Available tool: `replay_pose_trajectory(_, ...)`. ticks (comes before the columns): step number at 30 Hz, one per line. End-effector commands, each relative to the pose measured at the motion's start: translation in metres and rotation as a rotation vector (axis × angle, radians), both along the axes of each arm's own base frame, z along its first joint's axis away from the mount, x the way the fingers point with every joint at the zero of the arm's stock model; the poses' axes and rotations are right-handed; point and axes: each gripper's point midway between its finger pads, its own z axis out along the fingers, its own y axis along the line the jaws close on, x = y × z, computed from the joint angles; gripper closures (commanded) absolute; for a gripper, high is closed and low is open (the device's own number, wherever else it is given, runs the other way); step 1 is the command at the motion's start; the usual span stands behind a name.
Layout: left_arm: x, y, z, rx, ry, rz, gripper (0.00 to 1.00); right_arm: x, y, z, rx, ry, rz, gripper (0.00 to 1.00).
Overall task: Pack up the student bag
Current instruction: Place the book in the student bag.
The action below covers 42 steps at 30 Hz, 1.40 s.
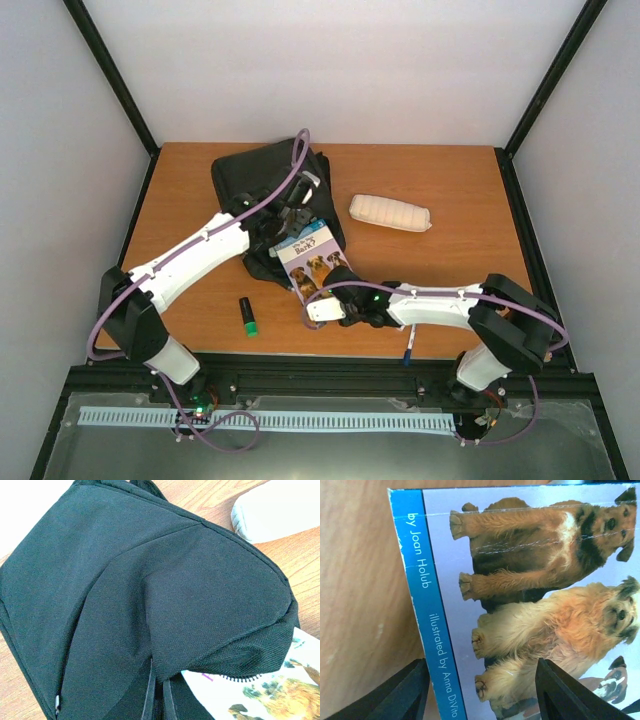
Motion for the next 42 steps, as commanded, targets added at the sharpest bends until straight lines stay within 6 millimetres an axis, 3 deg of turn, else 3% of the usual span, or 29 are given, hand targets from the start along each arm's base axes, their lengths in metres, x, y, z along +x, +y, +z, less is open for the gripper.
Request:
replay_pose_trajectory(1, 0.003, -0.006, 0.048, -0.133, -0.109, 0.003, 0.99, 0.021, 0.027, 0.025, 0.085, -0.102, -0.011, 0.42)
replay_pose_trajectory(10, 0.001, -0.008, 0.049, -0.147, -0.105, -0.006, 0.99, 0.048, 0.064, 0.042, 0.188, -0.179, -0.041, 0.50)
replay_pose_trajectory(19, -0.001, -0.008, 0.051, -0.155, -0.103, -0.013, 0.99, 0.078, 0.086, 0.040, 0.188, -0.273, -0.039, 0.58)
replay_pose_trajectory(28, -0.002, -0.009, 0.052, -0.160, -0.099, -0.018, 0.99, 0.112, 0.091, 0.035, 0.173, -0.301, -0.038, 0.75)
replay_pose_trajectory(35, -0.002, -0.011, 0.050, -0.163, -0.093, -0.024, 0.99, 0.135, 0.090, 0.034, 0.161, -0.337, -0.013, 0.82)
replay_pose_trajectory(42, -0.002, -0.011, 0.049, -0.163, -0.090, -0.028, 0.99, 0.144, 0.095, 0.028, 0.144, -0.387, 0.073, 0.90)
